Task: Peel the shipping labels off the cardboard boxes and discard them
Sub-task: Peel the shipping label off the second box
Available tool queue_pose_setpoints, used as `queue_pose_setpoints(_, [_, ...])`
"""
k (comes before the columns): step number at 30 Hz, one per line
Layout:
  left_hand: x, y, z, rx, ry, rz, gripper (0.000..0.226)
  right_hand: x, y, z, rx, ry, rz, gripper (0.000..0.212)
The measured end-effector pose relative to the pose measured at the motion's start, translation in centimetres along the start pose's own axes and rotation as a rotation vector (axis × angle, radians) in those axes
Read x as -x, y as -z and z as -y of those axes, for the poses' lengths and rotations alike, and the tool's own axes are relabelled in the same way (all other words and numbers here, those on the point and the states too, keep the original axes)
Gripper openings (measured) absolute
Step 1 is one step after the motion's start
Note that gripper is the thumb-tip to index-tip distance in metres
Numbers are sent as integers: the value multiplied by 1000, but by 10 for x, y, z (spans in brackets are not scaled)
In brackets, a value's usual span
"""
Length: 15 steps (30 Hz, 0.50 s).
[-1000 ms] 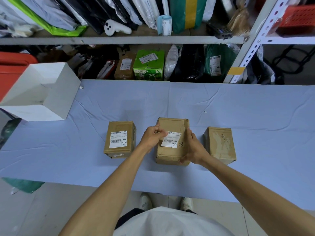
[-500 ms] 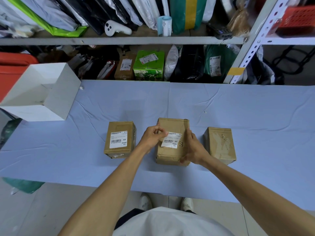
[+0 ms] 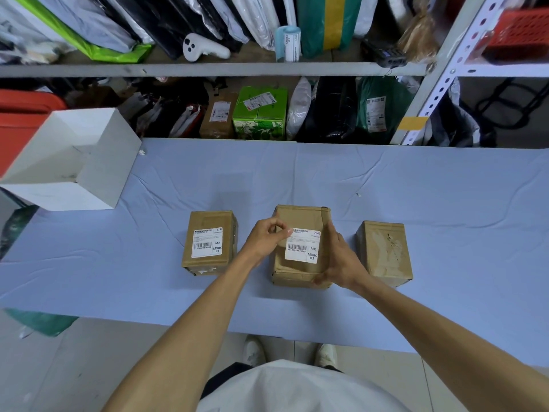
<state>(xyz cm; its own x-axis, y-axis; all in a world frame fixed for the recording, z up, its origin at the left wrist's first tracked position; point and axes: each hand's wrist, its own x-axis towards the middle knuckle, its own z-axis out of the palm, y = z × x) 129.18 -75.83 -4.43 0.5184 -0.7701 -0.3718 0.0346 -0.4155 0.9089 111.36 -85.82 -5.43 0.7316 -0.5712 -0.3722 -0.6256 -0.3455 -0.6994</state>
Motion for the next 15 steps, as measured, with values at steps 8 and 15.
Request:
queue_pose_setpoints(8, [2, 3, -2, 57, 6, 24, 20, 0, 1, -4, -34, -12, 7, 152])
queue_pose_setpoints(15, [11, 2, -12, 250, 46, -72, 12, 1, 1, -3, -35, -12, 29, 148])
